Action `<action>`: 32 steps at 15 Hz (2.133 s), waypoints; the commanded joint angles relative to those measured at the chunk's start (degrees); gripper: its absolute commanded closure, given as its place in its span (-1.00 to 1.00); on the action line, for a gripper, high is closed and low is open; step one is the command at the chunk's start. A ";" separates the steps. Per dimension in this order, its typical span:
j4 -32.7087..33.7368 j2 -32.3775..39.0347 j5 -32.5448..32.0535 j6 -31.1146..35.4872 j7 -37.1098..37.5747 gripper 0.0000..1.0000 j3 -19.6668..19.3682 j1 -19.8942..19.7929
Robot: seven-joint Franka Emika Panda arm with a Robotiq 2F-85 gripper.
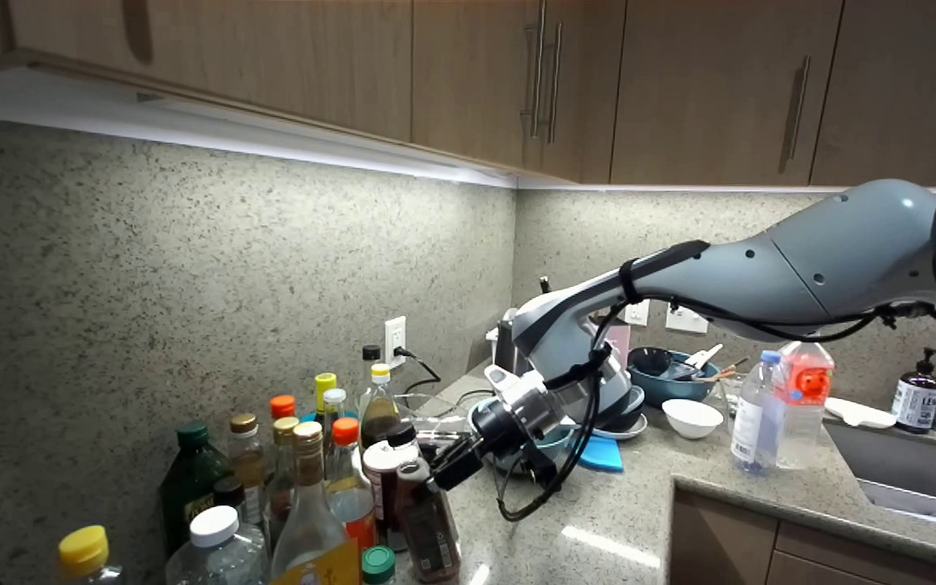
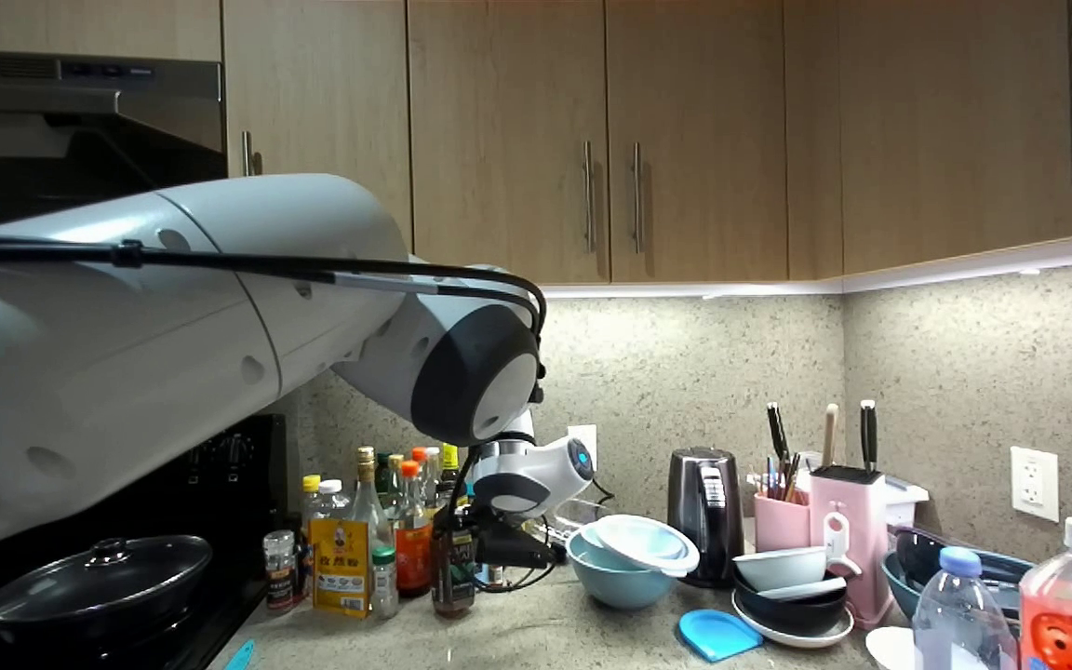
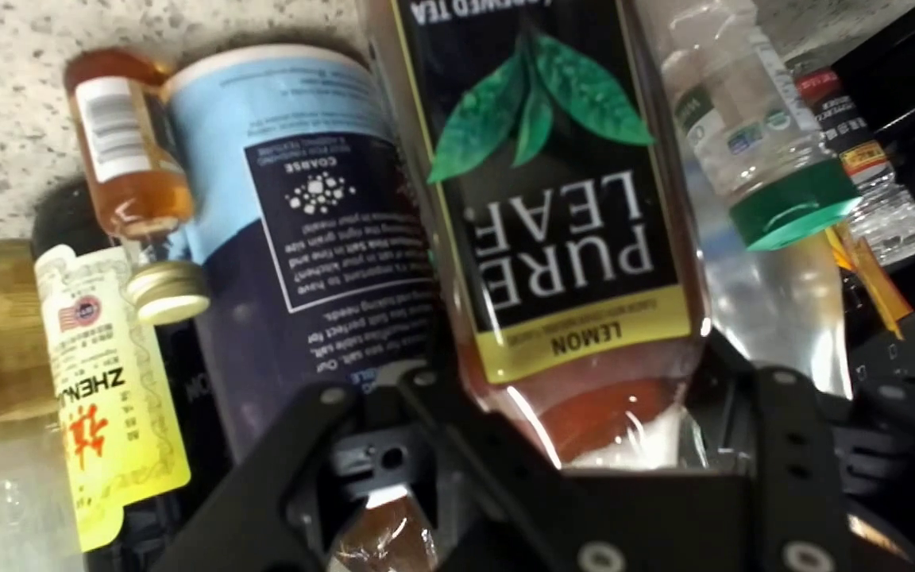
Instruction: Put the bottle with the black lid upright
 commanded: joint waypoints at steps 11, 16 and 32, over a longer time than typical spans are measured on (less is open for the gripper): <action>-4.97 -6.18 15.05 -2.62 -6.46 0.17 -6.09 3.65; -14.07 -14.05 20.96 -0.08 -7.64 -0.85 -8.70 6.11; -15.72 -19.36 25.20 -3.99 -5.83 -1.00 -17.69 14.46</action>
